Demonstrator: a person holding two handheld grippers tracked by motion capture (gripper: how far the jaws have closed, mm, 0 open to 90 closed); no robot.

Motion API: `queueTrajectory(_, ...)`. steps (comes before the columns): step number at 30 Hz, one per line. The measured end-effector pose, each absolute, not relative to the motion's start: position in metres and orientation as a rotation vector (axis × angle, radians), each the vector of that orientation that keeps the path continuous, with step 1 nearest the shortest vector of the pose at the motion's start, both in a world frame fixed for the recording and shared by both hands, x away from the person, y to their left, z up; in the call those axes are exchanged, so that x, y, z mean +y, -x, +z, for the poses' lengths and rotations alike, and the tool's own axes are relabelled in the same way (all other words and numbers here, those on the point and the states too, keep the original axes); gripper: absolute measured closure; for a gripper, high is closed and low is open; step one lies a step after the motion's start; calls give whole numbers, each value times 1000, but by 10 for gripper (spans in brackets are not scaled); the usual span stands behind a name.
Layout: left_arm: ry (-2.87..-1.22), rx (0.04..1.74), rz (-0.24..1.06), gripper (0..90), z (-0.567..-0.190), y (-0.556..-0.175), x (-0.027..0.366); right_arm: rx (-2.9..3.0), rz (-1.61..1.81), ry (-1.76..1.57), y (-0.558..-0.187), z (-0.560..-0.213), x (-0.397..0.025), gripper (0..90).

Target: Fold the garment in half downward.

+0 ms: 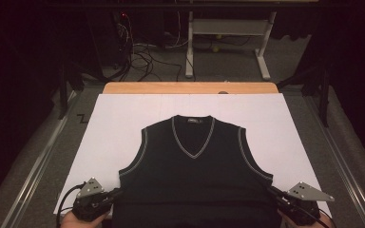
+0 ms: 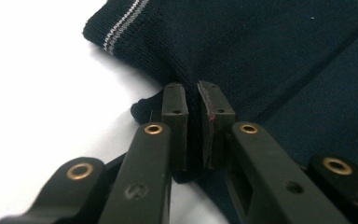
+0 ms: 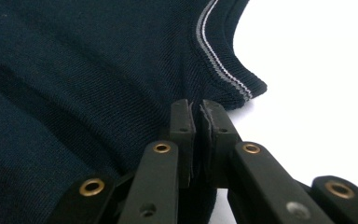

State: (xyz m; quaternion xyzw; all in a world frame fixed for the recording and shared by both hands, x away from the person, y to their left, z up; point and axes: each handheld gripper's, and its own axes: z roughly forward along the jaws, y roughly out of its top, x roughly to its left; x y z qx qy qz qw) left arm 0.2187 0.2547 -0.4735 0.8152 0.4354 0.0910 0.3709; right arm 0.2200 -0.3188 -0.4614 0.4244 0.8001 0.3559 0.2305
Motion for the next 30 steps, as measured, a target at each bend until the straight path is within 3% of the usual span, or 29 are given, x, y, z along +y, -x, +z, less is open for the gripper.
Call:
queueTrajectory(3, -2083, 1119, 227, 757, -474, -220, 256, 2199, 989, -1168, -220, -462, -319, 827)
queueTrajectory(5, -2045, 1112, 226, 674, -473, -220, 258, 2185, 1026, -1180, -221, -461, -320, 720)
queueTrajectory(6, -2045, 1112, 226, 636, -473, -220, 258, 2185, 1026, -1180, -221, -461, -320, 720)
queueTrajectory(7, -2020, 1114, 231, 593, -473, -221, 259, 2168, 1063, -1200, -223, -460, -321, 616)
queueTrajectory(8, -1994, 1126, 248, 593, -471, -221, 260, 2168, 1063, -1200, -223, -460, -321, 616)
queueTrajectory(9, -1973, 1140, 275, 502, -469, -223, 260, 2132, 1099, -1224, -225, -459, -322, 514)
queueTrajectory(13, -1881, 1178, 324, 400, -460, -235, 262, 2083, 1127, -1244, -235, -455, -323, 421)
queueTrajectory(14, -1876, 1183, 338, 317, -458, -239, 260, 2051, 1138, -1243, -244, -452, -322, 376)
queueTrajectory(18, -1875, 1176, 374, 302, -450, -258, 255, 2032, 1149, -1231, -259, -448, -320, 329)
queueTrajectory(23, -1893, 1175, 403, 126, -441, -292, 247, 2008, 1164, -1248, -290, -447, -314, 182)
queueTrajectory(26, -1891, 1169, 394, 63, -436, -312, 243, 2009, 1161, -1241, -306, -446, -308, 141)
queueTrajectory(30, -1903, 1179, 442, 0, -435, -335, 238, 2007, 1159, -1247, -328, -444, -300, 0)
